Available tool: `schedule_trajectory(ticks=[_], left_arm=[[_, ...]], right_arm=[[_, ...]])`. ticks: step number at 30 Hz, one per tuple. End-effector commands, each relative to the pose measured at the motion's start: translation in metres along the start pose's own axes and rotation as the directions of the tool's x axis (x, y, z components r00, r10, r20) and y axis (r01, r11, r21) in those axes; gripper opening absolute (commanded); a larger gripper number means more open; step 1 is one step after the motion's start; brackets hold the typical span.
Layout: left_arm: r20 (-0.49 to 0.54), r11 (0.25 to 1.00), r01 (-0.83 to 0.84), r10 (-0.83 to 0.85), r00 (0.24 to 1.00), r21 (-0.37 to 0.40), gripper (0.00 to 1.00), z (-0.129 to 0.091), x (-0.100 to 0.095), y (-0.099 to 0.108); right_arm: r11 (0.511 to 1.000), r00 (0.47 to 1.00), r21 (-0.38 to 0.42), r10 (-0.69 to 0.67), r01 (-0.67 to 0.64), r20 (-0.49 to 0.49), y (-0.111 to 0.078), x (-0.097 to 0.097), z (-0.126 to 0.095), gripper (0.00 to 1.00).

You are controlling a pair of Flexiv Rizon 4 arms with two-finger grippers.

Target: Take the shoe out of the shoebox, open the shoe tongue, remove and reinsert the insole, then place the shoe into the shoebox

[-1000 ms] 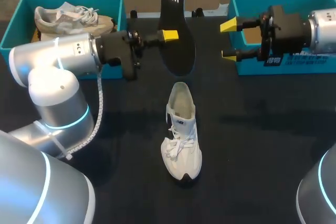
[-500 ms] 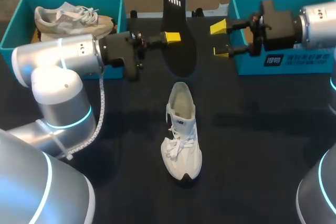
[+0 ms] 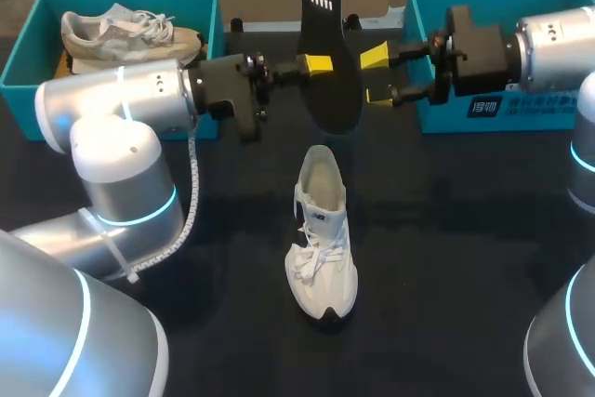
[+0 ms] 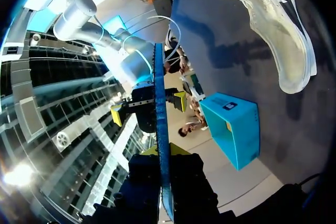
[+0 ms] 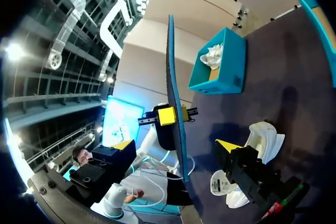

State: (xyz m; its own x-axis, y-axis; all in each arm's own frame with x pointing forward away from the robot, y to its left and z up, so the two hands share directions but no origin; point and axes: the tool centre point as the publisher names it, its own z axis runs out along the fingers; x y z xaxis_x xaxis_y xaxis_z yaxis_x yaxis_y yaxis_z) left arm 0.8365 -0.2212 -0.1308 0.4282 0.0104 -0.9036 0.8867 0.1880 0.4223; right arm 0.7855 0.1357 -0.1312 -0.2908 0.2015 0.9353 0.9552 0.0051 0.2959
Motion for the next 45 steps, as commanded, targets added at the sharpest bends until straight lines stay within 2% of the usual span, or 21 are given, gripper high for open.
schedule_trajectory(ticks=[1,3,4,11,13,24,39,43,45], left_arm=[[0.001,1.000,0.010,-0.010,1.000,-0.001,0.00,0.010,0.002,-0.001],[0.004,1.000,0.011,-0.011,1.000,0.006,0.00,0.013,0.001,-0.002],[0.005,1.000,0.010,-0.010,1.000,0.007,0.00,0.013,0.001,-0.003],[0.012,1.000,0.014,-0.014,1.000,0.012,0.00,0.018,-0.001,-0.005],[0.014,1.000,0.018,-0.018,1.000,0.008,0.00,0.020,-0.001,-0.005],[0.038,1.000,0.013,-0.014,0.999,0.020,0.00,0.028,-0.009,-0.009],[0.055,1.000,0.015,-0.017,0.998,0.024,0.00,0.033,-0.012,-0.010],[0.055,1.000,0.018,-0.019,0.998,0.024,0.00,0.033,-0.012,-0.011],[0.057,0.999,0.020,-0.021,0.998,0.025,0.00,0.033,-0.012,-0.011]], right_arm=[[1.000,1.000,0.007,0.002,-0.002,0.001,0.002,-0.002,0.006,0.85],[1.000,1.000,0.009,0.002,-0.002,0.001,0.002,-0.002,0.006,0.58],[1.000,1.000,0.010,0.002,-0.002,0.000,0.002,-0.002,0.006,0.53],[1.000,1.000,0.018,-0.002,0.002,-0.003,0.001,-0.002,0.006,0.40],[1.000,1.000,0.022,-0.002,0.002,-0.004,0.001,-0.002,0.007,0.33],[0.999,1.000,0.033,0.004,-0.004,-0.005,0.000,-0.002,0.009,0.27],[0.999,1.000,0.041,0.009,-0.008,-0.011,-0.001,-0.002,0.011,0.13],[0.999,1.000,0.042,0.008,-0.007,-0.013,-0.001,-0.002,0.013,0.00],[0.999,1.000,0.042,0.008,-0.007,-0.016,-0.001,-0.002,0.013,0.00]])
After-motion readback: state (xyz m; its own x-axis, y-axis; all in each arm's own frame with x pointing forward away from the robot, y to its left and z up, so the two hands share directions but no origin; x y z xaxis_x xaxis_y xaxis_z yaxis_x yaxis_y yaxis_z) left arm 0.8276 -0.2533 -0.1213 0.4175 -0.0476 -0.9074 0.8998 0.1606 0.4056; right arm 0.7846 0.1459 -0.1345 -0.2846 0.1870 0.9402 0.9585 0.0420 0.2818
